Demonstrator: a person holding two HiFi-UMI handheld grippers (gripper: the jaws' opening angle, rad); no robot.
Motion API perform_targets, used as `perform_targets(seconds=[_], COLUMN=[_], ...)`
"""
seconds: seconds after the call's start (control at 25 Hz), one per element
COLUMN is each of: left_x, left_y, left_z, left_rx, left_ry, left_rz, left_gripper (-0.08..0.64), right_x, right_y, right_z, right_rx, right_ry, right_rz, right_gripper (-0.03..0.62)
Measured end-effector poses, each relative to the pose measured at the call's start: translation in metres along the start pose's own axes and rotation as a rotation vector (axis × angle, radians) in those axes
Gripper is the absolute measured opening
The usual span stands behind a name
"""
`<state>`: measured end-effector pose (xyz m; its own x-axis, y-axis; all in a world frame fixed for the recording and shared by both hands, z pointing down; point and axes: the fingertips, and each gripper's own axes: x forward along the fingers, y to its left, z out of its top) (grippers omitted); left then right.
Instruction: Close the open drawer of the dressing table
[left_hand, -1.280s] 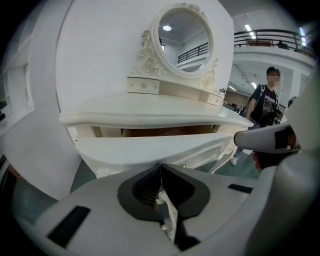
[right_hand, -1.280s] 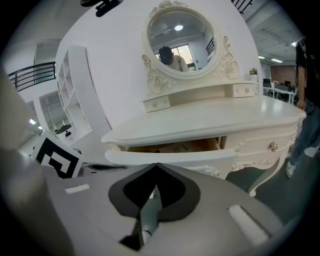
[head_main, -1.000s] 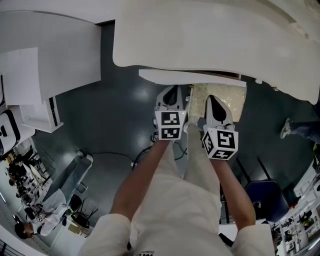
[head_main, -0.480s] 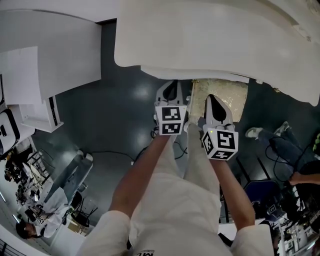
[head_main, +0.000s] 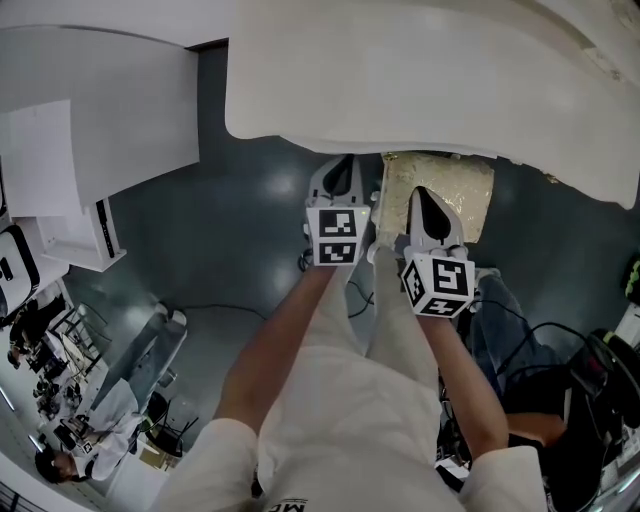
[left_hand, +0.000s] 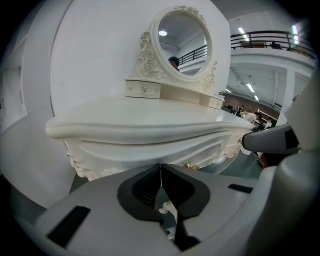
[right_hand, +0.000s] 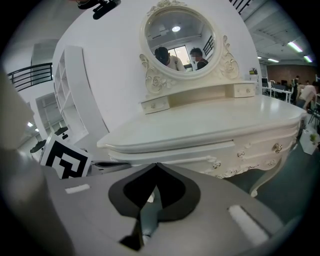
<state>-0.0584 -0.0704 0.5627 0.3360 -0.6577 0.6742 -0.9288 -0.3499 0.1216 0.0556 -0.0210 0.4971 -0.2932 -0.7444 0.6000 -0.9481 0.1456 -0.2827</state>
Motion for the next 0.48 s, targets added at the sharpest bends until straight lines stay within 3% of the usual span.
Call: perform_targets(seconds=[0.48], left_x=[0.013], left_y=[0.003], left_z=[0.014], left_rx=[0.018], left_ry=[-0.010], left_rz=[-0.027], left_gripper=[0.011], right_x=[0.002], right_y=[0.006], right_z=[0.009], right_rx=[0.006], right_ry=[-0.007], right_rz=[-0.021], right_gripper=[-0.002])
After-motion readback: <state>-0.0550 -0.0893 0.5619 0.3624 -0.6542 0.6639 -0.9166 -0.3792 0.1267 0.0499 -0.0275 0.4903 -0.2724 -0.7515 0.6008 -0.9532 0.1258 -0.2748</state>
